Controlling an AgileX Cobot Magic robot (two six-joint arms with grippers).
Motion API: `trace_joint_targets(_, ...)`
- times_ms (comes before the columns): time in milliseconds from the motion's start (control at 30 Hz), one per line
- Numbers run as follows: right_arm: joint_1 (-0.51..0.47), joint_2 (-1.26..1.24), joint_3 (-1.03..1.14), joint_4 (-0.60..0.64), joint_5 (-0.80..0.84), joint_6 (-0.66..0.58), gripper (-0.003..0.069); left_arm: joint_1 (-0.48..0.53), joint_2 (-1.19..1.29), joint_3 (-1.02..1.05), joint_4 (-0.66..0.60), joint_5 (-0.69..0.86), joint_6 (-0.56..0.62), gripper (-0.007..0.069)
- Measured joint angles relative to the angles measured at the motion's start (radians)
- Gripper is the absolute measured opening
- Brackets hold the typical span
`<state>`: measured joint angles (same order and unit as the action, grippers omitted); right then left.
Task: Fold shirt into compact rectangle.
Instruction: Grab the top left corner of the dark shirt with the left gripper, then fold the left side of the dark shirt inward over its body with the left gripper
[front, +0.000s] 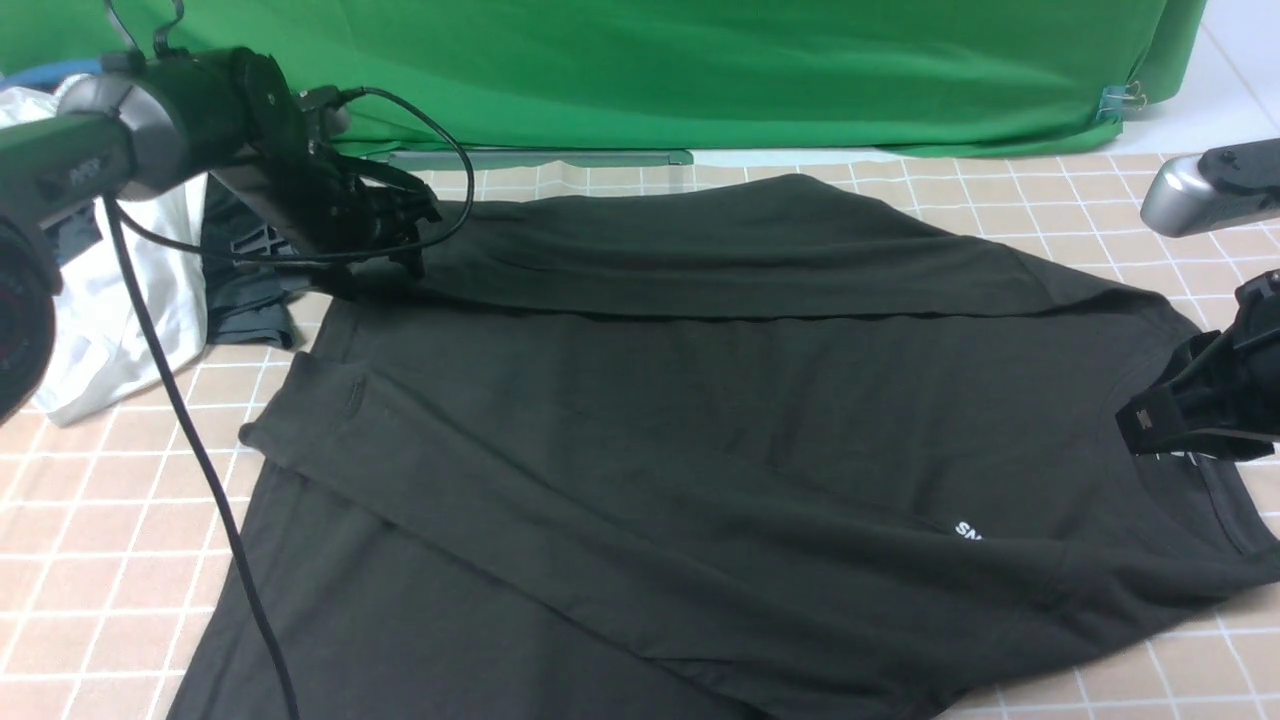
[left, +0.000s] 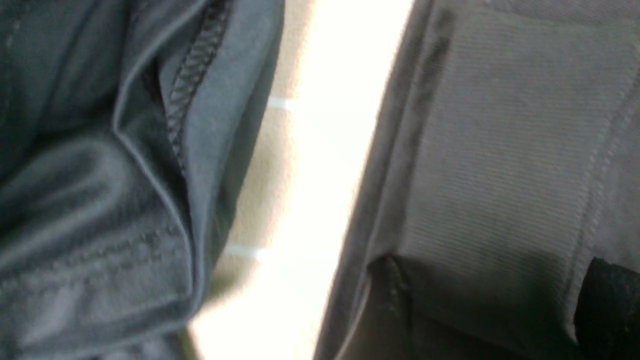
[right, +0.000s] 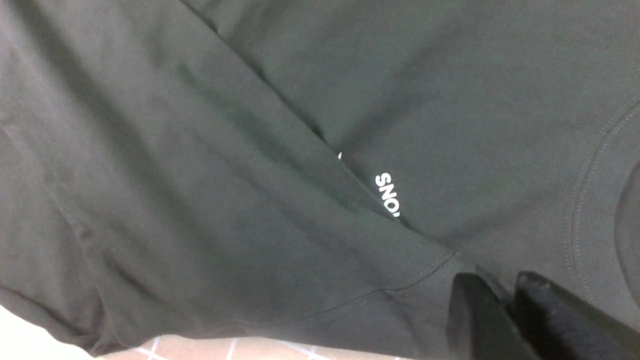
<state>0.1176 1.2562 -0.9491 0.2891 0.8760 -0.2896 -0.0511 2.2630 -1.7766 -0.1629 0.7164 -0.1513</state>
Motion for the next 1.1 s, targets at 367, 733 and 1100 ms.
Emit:
trace_joint_targets(367, 0.000, 0.000, 0.000, 0.000, -0.006, 0.000, 0.0144, 0.001, 0.015, -0.004, 0.000, -0.026, 0.024, 0.0084)
trace_joint_targets(733, 0.000, 0.000, 0.000, 0.000, -0.011, 0.000, 0.0144, 0.000, -0.125, -0.002, -0.002, 0.137, 0.105, 0.0036)
trace_joint_targets(1100, 0.000, 0.000, 0.000, 0.001, -0.023, 0.000, 0.0144, -0.006, -0.327, 0.116, 0.056, 0.349, 0.090, 0.0036)
